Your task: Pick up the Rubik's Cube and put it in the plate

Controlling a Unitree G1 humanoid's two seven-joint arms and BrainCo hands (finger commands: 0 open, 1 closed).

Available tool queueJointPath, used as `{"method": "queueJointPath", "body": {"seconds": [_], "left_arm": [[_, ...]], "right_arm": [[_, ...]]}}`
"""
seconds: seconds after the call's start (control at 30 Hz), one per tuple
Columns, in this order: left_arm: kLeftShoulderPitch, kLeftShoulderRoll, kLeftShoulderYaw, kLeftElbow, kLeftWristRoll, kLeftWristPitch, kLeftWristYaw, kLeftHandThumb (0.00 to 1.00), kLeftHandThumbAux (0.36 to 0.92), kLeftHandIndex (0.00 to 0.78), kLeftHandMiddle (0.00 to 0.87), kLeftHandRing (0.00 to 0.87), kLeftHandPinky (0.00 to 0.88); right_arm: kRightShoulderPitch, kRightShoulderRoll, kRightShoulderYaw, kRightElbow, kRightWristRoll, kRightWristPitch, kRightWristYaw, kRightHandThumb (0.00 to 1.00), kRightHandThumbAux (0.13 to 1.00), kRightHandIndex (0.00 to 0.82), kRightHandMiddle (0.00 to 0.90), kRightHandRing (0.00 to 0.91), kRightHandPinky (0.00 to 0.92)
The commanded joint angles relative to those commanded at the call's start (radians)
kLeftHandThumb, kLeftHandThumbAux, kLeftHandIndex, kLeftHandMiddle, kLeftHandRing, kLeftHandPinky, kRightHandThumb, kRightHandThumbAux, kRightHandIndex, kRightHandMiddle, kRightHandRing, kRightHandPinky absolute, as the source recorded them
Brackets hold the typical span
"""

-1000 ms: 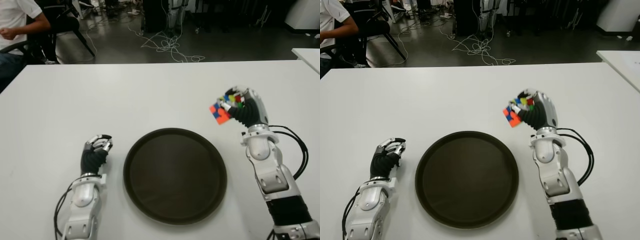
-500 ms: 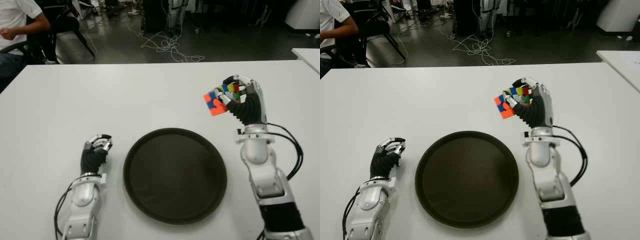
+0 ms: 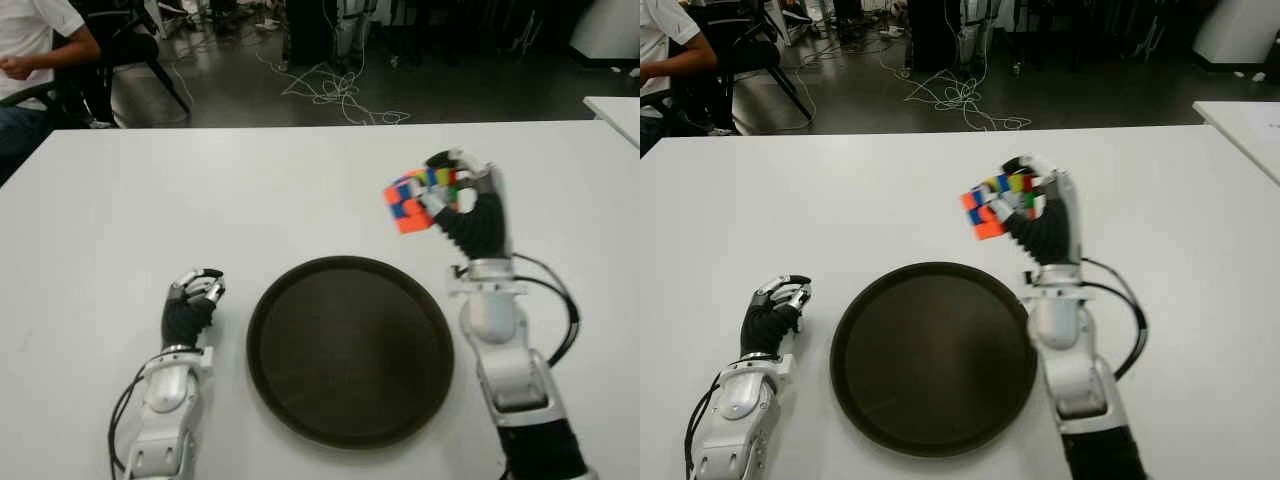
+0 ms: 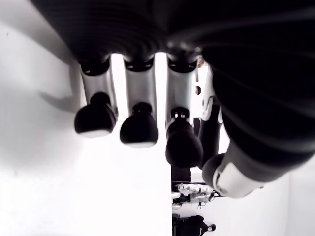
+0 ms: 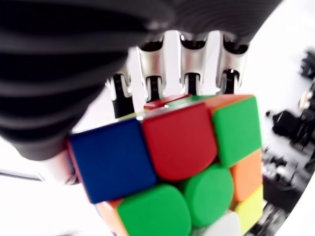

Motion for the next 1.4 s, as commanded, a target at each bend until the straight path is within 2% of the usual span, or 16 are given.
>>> {"method": "queueJointPath", "body": {"seconds": [0.13, 0.33, 0.77, 1.07, 1.4], "left_arm": [[0.007, -0.009, -0.001, -0.014, -0.005, 0.005, 0.005, 0.712, 0.704, 0.444, 0.818, 0.828, 0.823], [0.011, -0.017, -0.002, -0.02, -0.003, 0.002, 0.011, 0.711, 0.704, 0.444, 0.82, 0.828, 0.827], [0.006, -0.002, -0.002, 0.004, -0.007, -0.018, -0.015, 0.712, 0.704, 0.444, 0.814, 0.821, 0.812], [0.003, -0.008, 0.009, 0.013, -0.019, -0.027, -0.022, 0.711, 0.704, 0.444, 0.815, 0.823, 0.816], [0.008, -0.013, 0.009, 0.008, -0.02, -0.027, -0.02, 0.712, 0.704, 0.444, 0.814, 0.822, 0.814]], "right_arm": [[0.01, -0.017, 0.036, 0.029, 0.01, -0.049, 0.04, 0.696, 0.721, 0.441, 0.816, 0.83, 0.829], [0.014, -0.022, 0.065, 0.043, -0.005, -0.058, 0.075, 0.693, 0.723, 0.44, 0.819, 0.835, 0.827], [0.026, -0.06, 0.137, 0.0, -0.087, 0.034, 0.209, 0.686, 0.726, 0.439, 0.808, 0.822, 0.814], [0.027, -0.073, 0.163, -0.022, -0.078, 0.078, 0.298, 0.69, 0.726, 0.439, 0.811, 0.822, 0.812], [0.002, -0.157, 0.222, -0.089, -0.126, 0.184, 0.514, 0.693, 0.726, 0.439, 0.81, 0.822, 0.814]]}}
